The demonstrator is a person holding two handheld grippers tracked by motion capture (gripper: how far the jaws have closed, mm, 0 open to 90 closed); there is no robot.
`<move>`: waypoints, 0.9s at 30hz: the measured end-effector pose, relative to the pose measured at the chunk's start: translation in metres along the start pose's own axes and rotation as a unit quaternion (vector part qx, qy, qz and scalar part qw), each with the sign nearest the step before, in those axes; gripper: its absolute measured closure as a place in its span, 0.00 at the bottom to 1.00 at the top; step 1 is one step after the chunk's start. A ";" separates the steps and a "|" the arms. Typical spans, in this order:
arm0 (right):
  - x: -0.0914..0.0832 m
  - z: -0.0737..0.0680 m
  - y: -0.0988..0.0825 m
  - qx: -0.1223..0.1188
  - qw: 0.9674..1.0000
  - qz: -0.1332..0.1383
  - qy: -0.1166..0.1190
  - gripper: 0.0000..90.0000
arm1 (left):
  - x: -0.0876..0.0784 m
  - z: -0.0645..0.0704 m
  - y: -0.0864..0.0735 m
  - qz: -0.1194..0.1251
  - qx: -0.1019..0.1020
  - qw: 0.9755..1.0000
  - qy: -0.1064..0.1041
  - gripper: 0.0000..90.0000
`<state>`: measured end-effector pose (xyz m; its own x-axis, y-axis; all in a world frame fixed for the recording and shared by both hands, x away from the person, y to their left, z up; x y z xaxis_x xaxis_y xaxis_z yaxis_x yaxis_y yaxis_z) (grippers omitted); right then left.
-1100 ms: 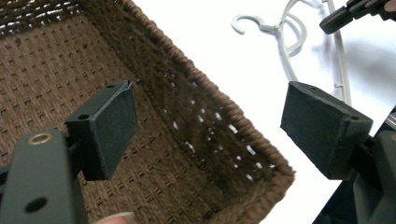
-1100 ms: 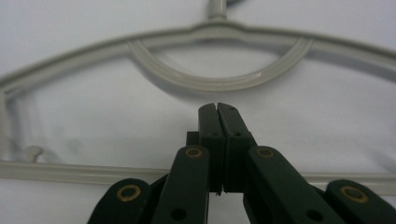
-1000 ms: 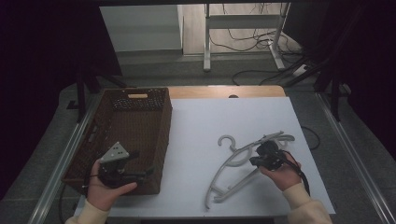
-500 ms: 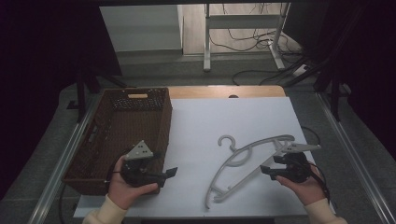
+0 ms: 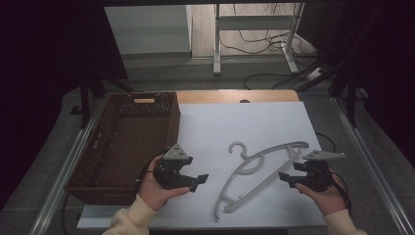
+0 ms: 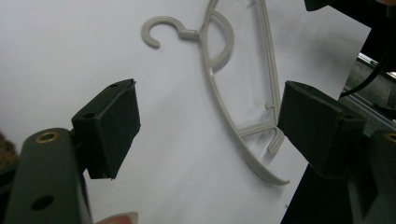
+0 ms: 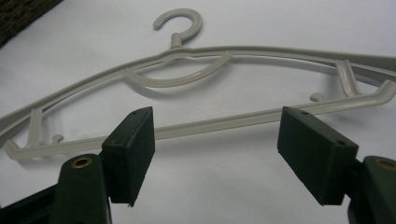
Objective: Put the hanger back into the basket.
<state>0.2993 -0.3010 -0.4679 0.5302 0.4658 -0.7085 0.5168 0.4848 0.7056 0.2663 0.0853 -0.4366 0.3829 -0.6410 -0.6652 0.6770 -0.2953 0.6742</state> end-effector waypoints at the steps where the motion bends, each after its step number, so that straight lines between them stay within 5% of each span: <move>1: 0.000 0.001 -0.001 -0.001 1.000 -0.001 -0.001 0.30 | 0.003 0.001 0.001 -0.003 0.000 1.000 -0.002 0.23; 27: 0.003 0.006 -0.005 0.002 1.000 -0.013 -0.013 0.30 | 0.069 0.008 0.017 -0.045 0.001 0.999 -0.012 0.25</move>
<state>0.3022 -0.3068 -0.4736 0.5341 0.4329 -0.7262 0.5340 0.4932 0.6867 0.2997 0.0302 -0.4685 0.3057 -0.6279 -0.7157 0.7062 -0.3546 0.6128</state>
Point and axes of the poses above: each handheld gripper's, and its own axes: x roughly forward along the jaws, y roughly out of its top, z roughly to its right, the point moved 2 cm from there along x, roughly forward along the jaws, and after that the axes turned 11 degrees about -x, right-handed, at the moved point
